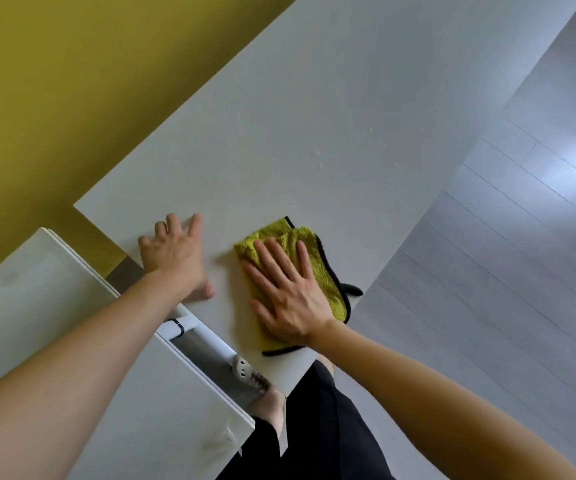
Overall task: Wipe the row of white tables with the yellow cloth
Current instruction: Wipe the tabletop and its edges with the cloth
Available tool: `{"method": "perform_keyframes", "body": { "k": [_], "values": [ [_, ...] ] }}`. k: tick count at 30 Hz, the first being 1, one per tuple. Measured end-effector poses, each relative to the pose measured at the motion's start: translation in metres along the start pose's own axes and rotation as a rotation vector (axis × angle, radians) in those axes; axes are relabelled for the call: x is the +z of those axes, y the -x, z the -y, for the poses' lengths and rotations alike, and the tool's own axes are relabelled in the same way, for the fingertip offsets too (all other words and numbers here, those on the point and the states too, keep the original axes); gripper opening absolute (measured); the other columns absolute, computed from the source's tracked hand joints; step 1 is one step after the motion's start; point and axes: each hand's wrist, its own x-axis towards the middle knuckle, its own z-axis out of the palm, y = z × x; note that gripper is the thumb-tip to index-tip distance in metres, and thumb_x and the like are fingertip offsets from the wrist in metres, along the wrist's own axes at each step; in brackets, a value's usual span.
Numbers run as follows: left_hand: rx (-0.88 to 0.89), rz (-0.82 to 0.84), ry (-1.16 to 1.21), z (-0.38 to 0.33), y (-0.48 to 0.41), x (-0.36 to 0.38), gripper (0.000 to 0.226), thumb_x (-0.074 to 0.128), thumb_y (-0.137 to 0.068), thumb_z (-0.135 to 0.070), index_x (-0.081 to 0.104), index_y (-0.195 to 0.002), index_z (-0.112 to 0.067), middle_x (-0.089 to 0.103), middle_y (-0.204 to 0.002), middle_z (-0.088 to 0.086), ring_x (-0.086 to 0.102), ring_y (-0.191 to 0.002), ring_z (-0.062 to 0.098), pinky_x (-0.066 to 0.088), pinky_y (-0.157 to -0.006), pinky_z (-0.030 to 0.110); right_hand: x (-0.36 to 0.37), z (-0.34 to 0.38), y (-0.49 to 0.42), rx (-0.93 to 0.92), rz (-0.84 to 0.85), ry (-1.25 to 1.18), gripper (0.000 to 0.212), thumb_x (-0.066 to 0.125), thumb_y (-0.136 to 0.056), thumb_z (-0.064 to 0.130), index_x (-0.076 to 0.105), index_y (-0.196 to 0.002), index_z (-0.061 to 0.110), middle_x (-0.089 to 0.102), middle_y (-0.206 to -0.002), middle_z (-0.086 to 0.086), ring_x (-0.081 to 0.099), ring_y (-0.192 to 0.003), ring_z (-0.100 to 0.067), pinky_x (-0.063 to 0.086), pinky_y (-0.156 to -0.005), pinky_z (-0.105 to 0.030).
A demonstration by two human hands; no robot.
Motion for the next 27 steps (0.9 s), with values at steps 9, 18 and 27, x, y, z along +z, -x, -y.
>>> {"method": "perform_keyframes", "body": {
  "k": [9, 18, 27],
  "values": [
    [-0.028, 0.112, 0.185, -0.022, -0.082, -0.058, 0.171, 0.103, -0.057, -0.060, -0.023, -0.169, -0.033, -0.028, -0.175, 0.024, -0.016, -0.165, 0.048, 0.028, -0.121, 0.080, -0.023, -0.071, -0.030, -0.358, 0.112, 0.015, 0.083, 0.042, -0.107, 0.069, 0.015, -0.175, 0.030, 0.001, -0.183, -0.006, -0.007, -0.169, -0.028, 0.002, -0.133, -0.066],
    [0.022, 0.042, 0.239, -0.007, -0.082, -0.046, 0.169, 0.099, -0.051, -0.073, -0.021, -0.167, -0.046, -0.024, -0.179, 0.010, -0.014, -0.168, 0.037, 0.036, -0.119, 0.075, -0.090, -0.249, -0.223, 0.103, -0.092, 0.023, 0.075, 0.043, -0.106, 0.071, 0.031, -0.171, 0.036, 0.019, -0.181, -0.002, 0.011, -0.169, -0.029, 0.003, -0.134, -0.063],
    [0.022, 0.050, 0.290, 0.008, -0.081, -0.037, 0.177, 0.097, -0.047, -0.077, -0.019, -0.171, -0.029, -0.021, -0.182, 0.001, -0.012, -0.169, 0.025, 0.031, -0.123, 0.070, -0.045, -0.087, -0.134, -0.260, 0.023, -0.023, 0.087, 0.051, -0.103, 0.070, 0.031, -0.172, 0.020, 0.013, -0.181, -0.015, 0.004, -0.169, -0.039, 0.007, -0.130, -0.071]
  ]
}}
